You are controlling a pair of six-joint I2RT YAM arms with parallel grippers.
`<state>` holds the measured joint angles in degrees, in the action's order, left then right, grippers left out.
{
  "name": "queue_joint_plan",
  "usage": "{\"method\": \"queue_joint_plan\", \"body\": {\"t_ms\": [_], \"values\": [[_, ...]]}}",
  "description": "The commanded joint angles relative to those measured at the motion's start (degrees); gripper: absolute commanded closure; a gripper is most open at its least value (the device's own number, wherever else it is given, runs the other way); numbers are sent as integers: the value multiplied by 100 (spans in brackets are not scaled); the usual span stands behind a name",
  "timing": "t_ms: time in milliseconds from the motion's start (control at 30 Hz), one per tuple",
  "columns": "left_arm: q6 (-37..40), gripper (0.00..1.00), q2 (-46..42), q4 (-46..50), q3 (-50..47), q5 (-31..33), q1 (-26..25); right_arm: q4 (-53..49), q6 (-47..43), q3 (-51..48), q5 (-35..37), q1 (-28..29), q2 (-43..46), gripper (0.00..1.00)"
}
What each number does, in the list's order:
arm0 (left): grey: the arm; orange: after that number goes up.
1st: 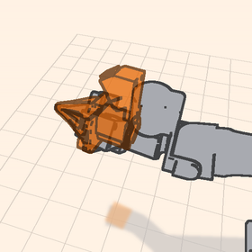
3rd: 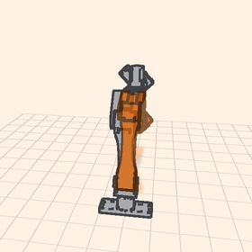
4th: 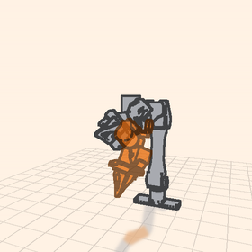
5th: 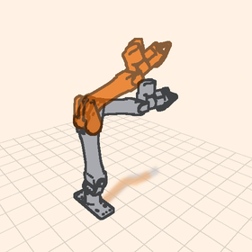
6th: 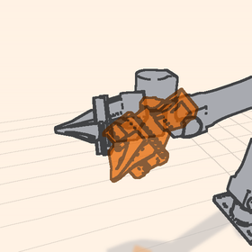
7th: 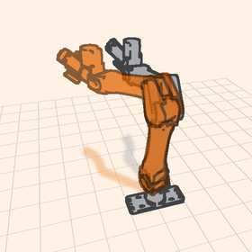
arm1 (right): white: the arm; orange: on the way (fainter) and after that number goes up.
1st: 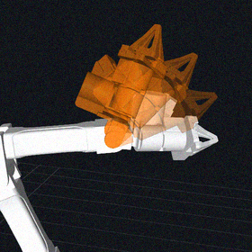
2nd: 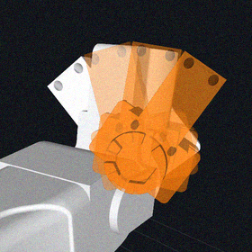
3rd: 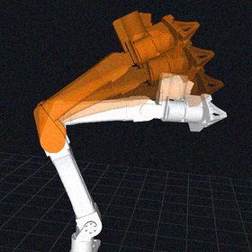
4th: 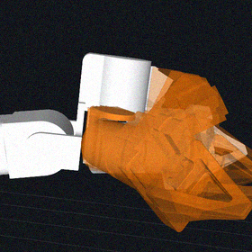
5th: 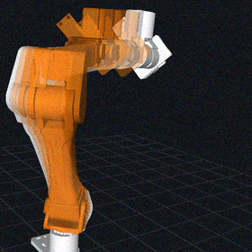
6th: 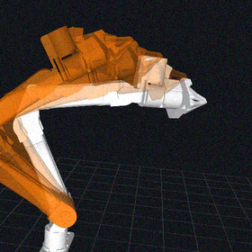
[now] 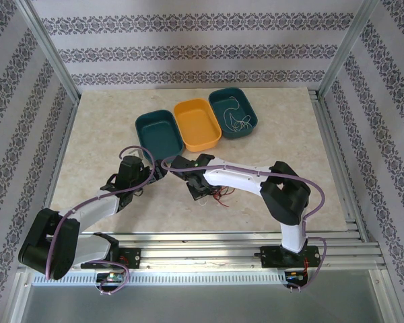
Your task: Untangle the cables
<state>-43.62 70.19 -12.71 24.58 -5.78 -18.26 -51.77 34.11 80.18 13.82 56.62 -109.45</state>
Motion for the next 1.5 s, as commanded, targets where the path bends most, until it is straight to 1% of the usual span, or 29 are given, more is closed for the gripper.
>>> {"method": "queue_joint_plan", "body": {"t_ms": [0,200,400,667,933,1133,1467], "values": [[-30,1,19,-214,-58,-35,55,-178,-81,221,-13,104,230,100],[63,1,-27,-277,-67,-80,58,-180,-244,502,-91,182,480,100],[293,1,-194,-530,-95,-261,57,-76,-241,560,-21,183,909,100],[499,1,-353,-471,-12,-400,58,261,-212,370,177,183,1580,100],[537,1,-470,-803,-103,-533,58,668,-277,162,426,183,2280,100],[731,1,-545,-906,-91,-701,57,989,-393,134,517,146,2613,100],[715,1,-360,-1370,-181,-1012,58,1516,-574,78,567,31,3096,100]]}}
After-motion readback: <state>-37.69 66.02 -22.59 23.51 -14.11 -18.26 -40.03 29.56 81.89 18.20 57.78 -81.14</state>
